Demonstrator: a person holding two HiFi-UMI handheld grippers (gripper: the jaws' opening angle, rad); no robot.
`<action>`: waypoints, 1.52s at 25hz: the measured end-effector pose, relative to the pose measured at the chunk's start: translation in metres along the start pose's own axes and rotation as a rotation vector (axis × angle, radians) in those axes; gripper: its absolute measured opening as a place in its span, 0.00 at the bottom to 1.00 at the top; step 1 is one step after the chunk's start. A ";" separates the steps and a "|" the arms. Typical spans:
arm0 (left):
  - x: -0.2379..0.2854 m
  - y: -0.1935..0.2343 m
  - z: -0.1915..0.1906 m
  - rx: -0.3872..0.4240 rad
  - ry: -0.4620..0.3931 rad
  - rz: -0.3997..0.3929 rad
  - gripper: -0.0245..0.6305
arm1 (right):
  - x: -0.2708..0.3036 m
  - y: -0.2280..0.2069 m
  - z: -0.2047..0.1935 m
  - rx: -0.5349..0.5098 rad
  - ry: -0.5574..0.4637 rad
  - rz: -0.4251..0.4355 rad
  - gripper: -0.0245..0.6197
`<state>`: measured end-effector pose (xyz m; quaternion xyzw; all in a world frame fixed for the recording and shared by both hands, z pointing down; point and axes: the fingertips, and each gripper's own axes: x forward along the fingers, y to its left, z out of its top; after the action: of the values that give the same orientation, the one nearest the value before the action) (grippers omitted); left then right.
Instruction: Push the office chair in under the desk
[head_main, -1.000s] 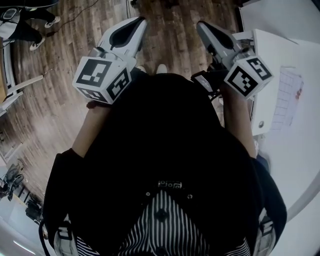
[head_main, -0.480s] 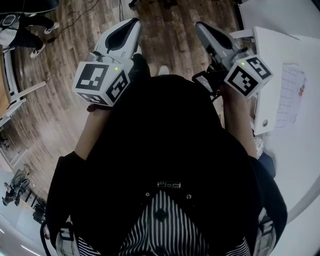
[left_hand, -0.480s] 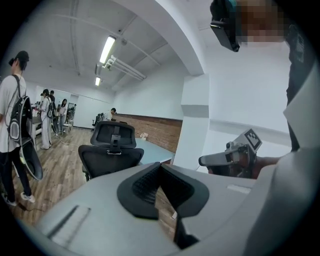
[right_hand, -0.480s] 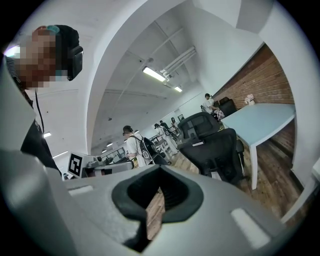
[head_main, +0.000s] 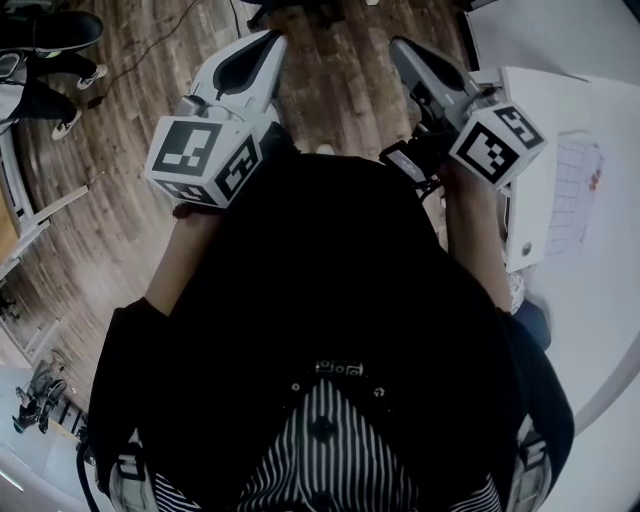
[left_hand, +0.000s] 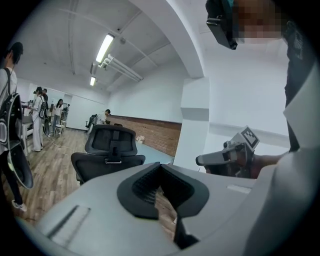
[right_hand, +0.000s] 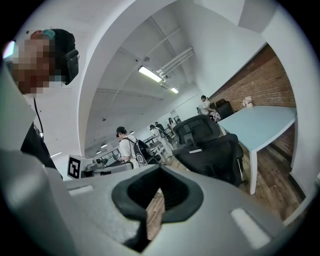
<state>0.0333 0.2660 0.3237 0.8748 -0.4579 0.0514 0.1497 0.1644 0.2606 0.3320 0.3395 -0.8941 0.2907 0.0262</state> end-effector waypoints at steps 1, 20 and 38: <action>0.002 0.008 0.003 0.001 -0.005 -0.001 0.04 | 0.007 0.000 0.004 -0.005 -0.002 -0.003 0.04; 0.019 0.150 0.047 0.029 -0.034 -0.101 0.04 | 0.148 0.029 0.053 -0.066 -0.006 -0.063 0.04; 0.046 0.225 0.055 0.008 -0.016 -0.116 0.04 | 0.230 0.014 0.075 -0.070 -0.006 -0.090 0.04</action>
<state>-0.1263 0.0919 0.3304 0.9008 -0.4073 0.0376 0.1455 -0.0095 0.0930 0.3189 0.3793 -0.8876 0.2569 0.0485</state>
